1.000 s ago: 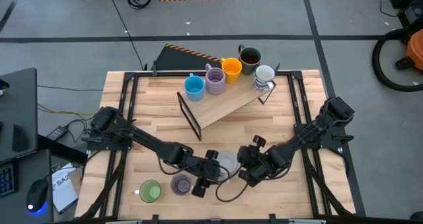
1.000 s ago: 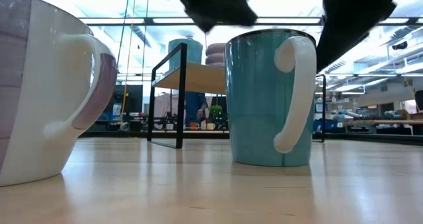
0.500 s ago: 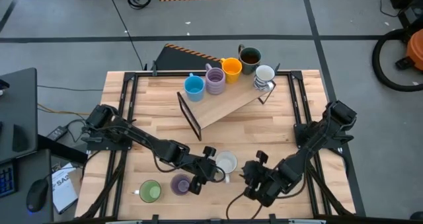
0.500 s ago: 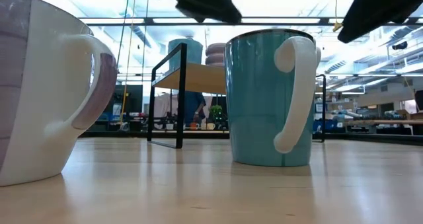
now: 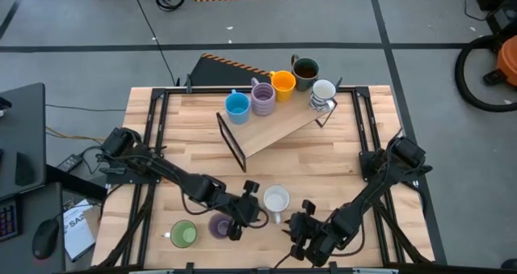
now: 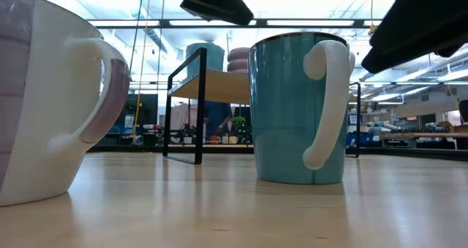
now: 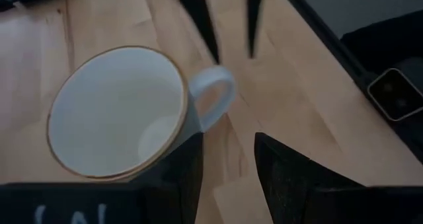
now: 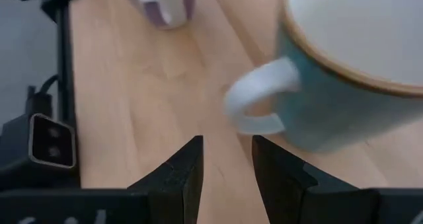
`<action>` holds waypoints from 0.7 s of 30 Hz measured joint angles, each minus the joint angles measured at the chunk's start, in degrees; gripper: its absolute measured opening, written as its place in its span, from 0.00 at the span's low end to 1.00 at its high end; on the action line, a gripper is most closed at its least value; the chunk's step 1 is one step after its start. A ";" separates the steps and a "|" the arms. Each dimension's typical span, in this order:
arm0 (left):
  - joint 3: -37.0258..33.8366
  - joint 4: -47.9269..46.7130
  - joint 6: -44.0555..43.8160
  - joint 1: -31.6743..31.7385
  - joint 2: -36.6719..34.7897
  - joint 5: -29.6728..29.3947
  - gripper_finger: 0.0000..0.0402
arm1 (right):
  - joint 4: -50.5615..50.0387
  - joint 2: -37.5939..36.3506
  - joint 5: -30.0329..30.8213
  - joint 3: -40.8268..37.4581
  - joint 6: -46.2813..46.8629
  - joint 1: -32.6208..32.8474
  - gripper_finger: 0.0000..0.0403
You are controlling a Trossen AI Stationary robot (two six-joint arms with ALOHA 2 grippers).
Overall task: Place coffee mugs
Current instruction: Put the light green mug on the shelf
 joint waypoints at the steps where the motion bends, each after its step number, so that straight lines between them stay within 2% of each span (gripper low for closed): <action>1: 0.00 0.04 -0.34 -0.17 0.00 0.11 0.35 | 0.84 0.40 0.74 0.00 -0.55 0.22 0.33; 7: 0.00 0.77 -0.72 -0.97 0.07 -0.29 0.35 | 1.41 1.93 6.39 -0.07 -0.90 1.04 0.33; 15: 0.02 0.14 -4.40 -0.85 -0.18 -0.48 0.35 | 5.07 5.61 8.93 -0.13 -1.30 -0.08 0.33; 21: 0.07 -0.17 -5.62 -0.79 -0.70 0.03 0.35 | 9.41 6.57 13.79 -0.13 -3.66 -0.49 0.33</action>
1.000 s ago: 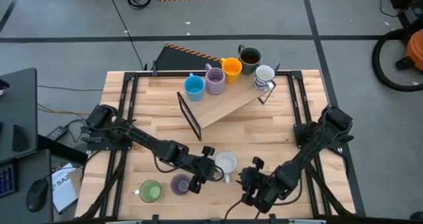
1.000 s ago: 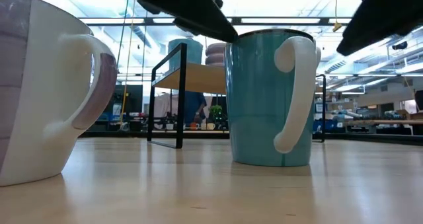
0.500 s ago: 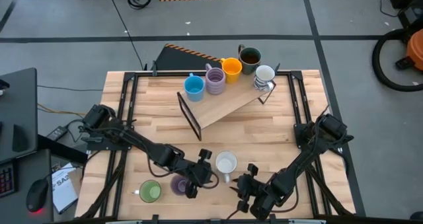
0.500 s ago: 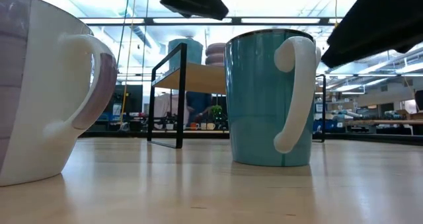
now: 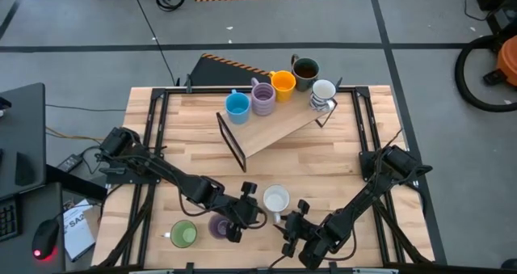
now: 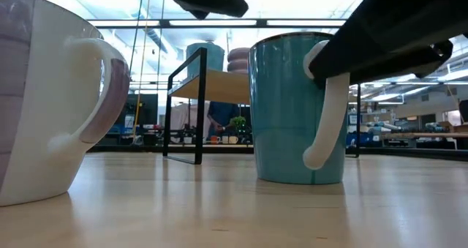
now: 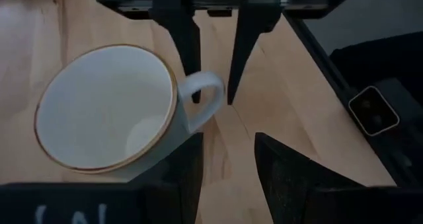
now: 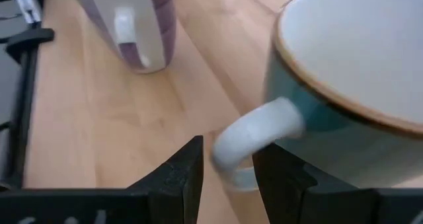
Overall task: Place coffee mugs
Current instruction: Put the light green mug on the shelf
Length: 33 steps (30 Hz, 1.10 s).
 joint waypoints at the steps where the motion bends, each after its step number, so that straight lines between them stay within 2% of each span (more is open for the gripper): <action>1: 0.00 0.00 0.00 0.10 -0.06 0.01 0.35 | 0.63 0.02 0.85 0.00 -0.53 0.00 0.33; 8: 0.02 0.09 -0.98 0.25 -0.06 0.01 0.35 | 4.61 0.24 1.76 -1.58 -0.77 -0.06 0.32; 15: 0.04 0.22 -1.39 0.27 -0.06 0.01 0.35 | 19.29 0.31 0.63 -7.66 -5.08 -0.73 0.28; 19: 0.04 0.22 -1.47 0.27 -0.06 0.01 0.35 | 24.29 0.31 1.27 -9.79 -7.14 -0.83 0.27; 29: 0.07 0.22 -1.51 0.27 -0.06 0.01 0.35 | 25.94 0.28 2.58 -10.64 -8.31 -0.84 0.13; 33: 0.09 0.13 -1.43 0.16 -0.08 0.01 0.35 | 24.91 0.18 3.05 -10.64 -8.50 -0.71 0.11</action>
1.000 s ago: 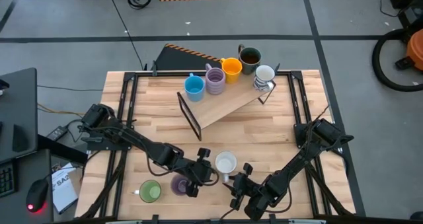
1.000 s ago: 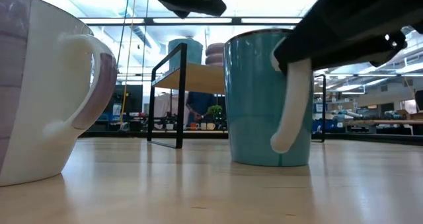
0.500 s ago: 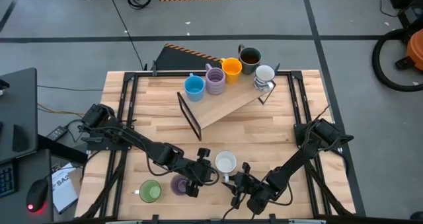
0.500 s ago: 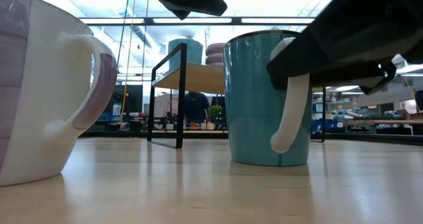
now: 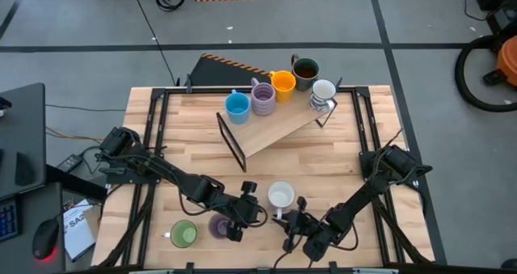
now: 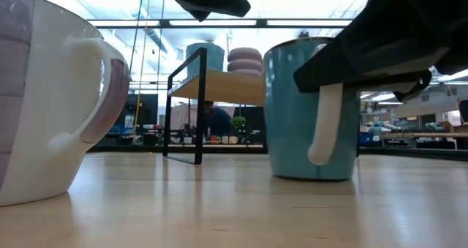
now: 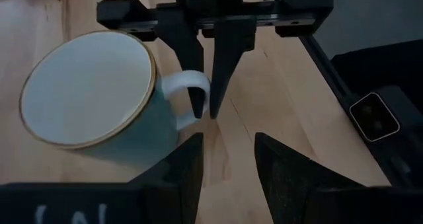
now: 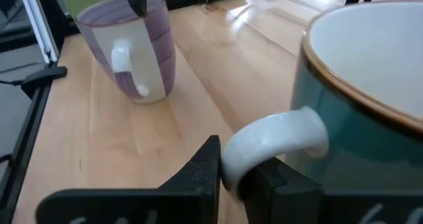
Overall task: Place coffee mugs
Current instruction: Put the light green mug on the shelf
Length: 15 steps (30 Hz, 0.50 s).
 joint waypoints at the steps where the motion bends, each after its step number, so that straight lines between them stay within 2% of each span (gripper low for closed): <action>1: 0.00 -0.16 0.74 -0.20 -0.26 -0.02 0.35 | -0.98 -0.20 -0.03 0.00 0.07 0.08 0.11; 7: 0.07 -0.01 1.65 0.41 -1.60 0.15 0.35 | -8.86 -2.53 -3.45 0.02 -0.21 0.31 0.11; 15: -0.02 -1.70 4.07 0.85 -2.64 1.80 0.35 | -27.26 -10.18 -5.73 -0.15 -0.37 0.97 0.10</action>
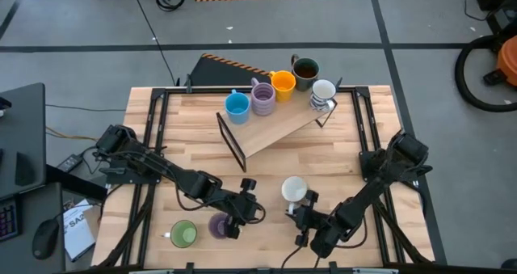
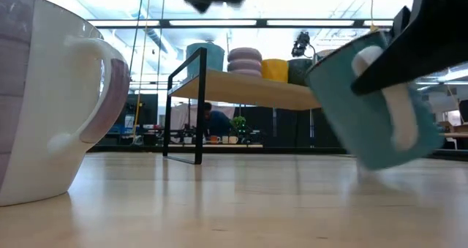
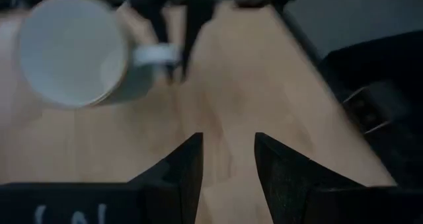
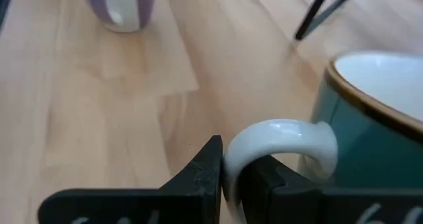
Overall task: Place coffee mugs
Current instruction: Put the light green mug on the shelf
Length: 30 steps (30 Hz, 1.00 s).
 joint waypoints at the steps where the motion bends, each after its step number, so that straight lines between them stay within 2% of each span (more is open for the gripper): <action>1: 0.04 0.70 0.41 0.06 -0.55 0.82 0.35 | -1.25 -1.05 0.13 0.00 -0.71 0.02 0.10; 8: 0.04 -0.36 1.61 0.63 -6.59 1.66 0.35 | -1.11 -7.57 1.10 -0.96 -8.28 -0.34 0.10; 14: 0.02 -4.06 0.14 0.55 -11.41 0.81 0.35 | 6.98 -11.64 1.42 -5.37 -15.90 -2.00 0.09; 20: 0.04 -5.07 -0.62 0.67 -14.49 -0.18 0.35 | 10.25 -16.13 -1.85 -8.95 -22.47 -5.47 0.09; 26: 0.02 -5.59 0.12 1.15 -15.11 -0.26 0.35 | 19.94 -22.68 -5.47 -13.27 -33.82 -9.43 0.09; 30: 0.02 -5.55 0.43 1.50 -15.10 -0.29 0.35 | 25.63 -27.53 -10.58 -15.69 -41.19 -12.81 0.09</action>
